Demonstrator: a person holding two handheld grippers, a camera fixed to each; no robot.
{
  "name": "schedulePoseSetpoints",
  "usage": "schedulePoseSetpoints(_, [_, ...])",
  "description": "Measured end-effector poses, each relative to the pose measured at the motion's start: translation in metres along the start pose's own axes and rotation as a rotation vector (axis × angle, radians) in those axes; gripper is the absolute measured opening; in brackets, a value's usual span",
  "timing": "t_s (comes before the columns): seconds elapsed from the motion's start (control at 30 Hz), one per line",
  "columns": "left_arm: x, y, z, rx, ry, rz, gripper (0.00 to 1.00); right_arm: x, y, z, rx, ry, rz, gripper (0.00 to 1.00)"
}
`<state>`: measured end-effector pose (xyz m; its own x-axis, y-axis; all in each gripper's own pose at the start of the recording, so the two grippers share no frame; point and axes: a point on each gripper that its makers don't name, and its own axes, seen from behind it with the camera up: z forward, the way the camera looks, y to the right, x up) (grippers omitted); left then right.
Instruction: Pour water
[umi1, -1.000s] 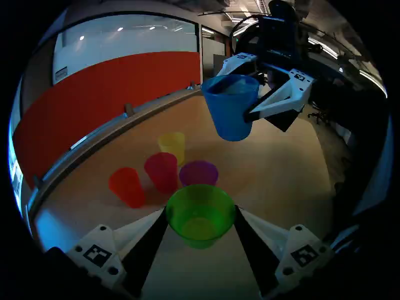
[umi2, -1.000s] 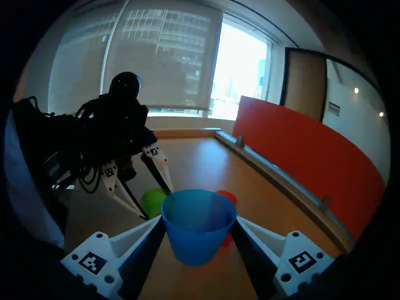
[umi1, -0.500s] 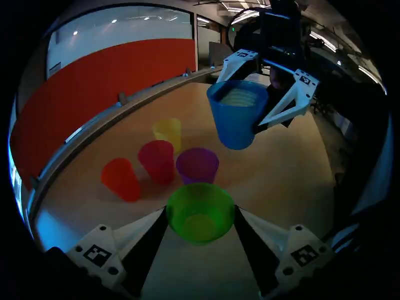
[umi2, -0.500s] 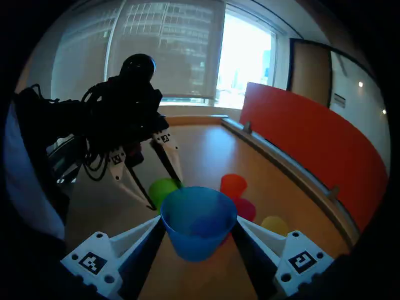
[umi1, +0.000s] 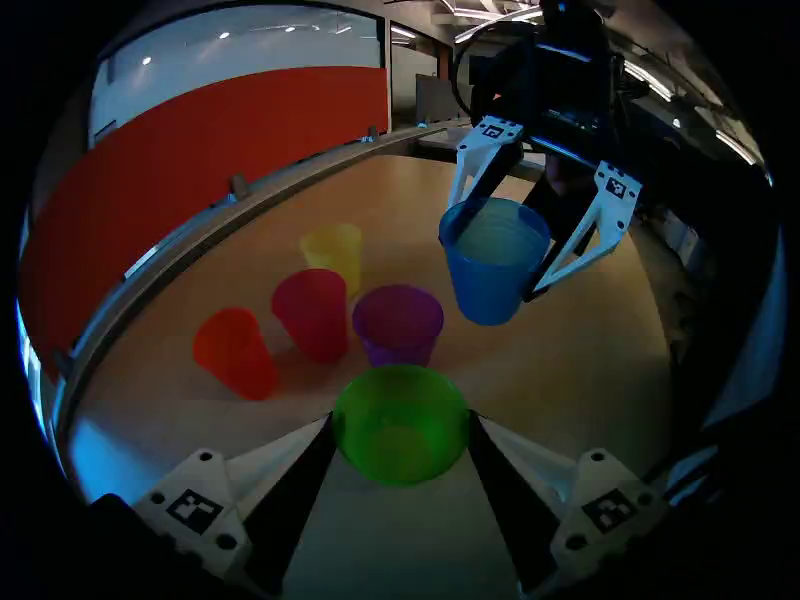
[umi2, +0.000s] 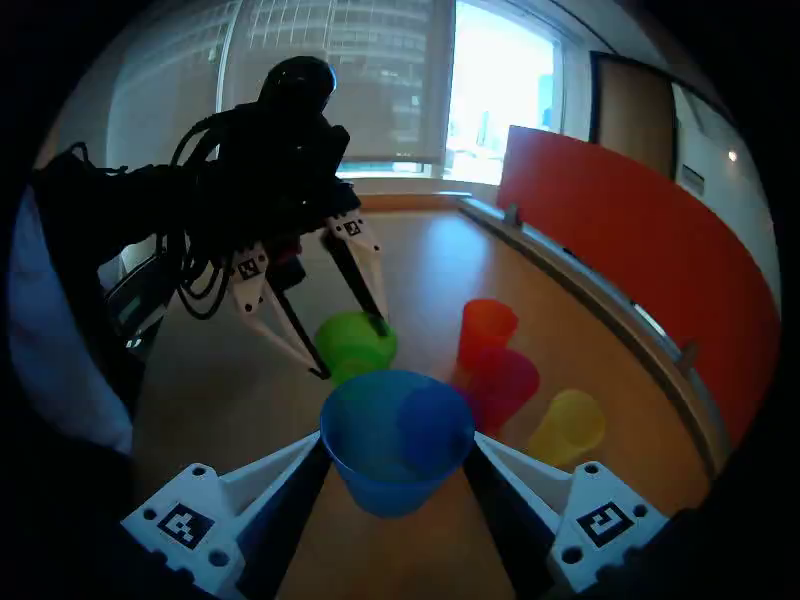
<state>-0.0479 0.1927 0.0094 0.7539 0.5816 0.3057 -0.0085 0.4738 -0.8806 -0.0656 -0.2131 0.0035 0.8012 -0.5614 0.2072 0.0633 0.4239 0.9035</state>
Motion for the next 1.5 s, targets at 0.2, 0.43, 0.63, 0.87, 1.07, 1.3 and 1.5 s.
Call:
schedulePoseSetpoints(0.2, [-0.005, -0.001, 0.003, -0.014, -0.022, 0.000, 0.89, -0.017, -0.002, 0.005, 0.009, -0.044, -0.022, 0.91])
schedulePoseSetpoints(0.43, [-0.007, -0.005, 0.005, -0.018, -0.032, 0.002, 0.89, -0.032, -0.007, 0.011, 0.029, -0.076, -0.027, 0.91])
schedulePoseSetpoints(0.63, [-0.009, -0.007, 0.008, -0.024, -0.036, -0.006, 0.89, -0.039, -0.010, 0.016, 0.039, -0.084, -0.023, 0.90])
schedulePoseSetpoints(0.87, [-0.012, -0.011, 0.013, -0.026, -0.039, -0.011, 0.89, -0.043, -0.011, 0.018, 0.041, -0.086, -0.013, 0.90])
schedulePoseSetpoints(1.07, [-0.017, -0.011, 0.017, -0.025, -0.042, -0.012, 0.89, -0.047, -0.010, 0.019, 0.037, -0.089, -0.009, 0.90])
schedulePoseSetpoints(1.3, [-0.018, -0.011, 0.017, -0.025, -0.033, -0.023, 0.89, -0.050, -0.007, 0.021, 0.028, -0.087, -0.003, 0.91])
schedulePoseSetpoints(1.5, [-0.020, -0.011, 0.015, -0.024, -0.031, -0.023, 0.90, -0.059, -0.009, 0.024, 0.029, -0.097, 0.005, 0.91])
